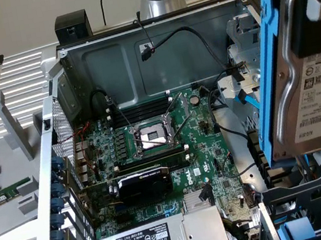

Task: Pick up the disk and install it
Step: 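Insert the disk into the insertion slot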

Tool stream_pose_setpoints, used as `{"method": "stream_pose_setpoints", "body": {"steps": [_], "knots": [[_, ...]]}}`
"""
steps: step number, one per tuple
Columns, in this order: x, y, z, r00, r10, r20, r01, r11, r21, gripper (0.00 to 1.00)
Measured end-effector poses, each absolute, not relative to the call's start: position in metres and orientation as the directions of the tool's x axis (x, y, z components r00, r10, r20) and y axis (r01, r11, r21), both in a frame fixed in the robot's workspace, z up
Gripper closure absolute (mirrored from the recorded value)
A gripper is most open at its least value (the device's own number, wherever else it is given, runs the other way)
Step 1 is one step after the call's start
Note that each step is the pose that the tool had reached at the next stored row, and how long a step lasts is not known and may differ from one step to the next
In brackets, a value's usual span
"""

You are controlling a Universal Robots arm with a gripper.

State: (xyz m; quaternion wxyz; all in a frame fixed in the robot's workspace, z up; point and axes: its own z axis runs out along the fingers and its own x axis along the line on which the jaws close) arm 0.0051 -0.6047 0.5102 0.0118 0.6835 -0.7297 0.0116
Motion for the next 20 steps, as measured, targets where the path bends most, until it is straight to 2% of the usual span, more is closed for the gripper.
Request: {"method": "stream_pose_setpoints", "body": {"steps": [14, 20], "knots": [[0.018, -0.614, 0.485, -0.083, -0.996, 0.029, -0.997, 0.083, 0.0, 0.63], [0.018, -0.614, 0.475, -0.045, -0.999, 0.021, -0.999, 0.045, 0.0, 0.63]]}}
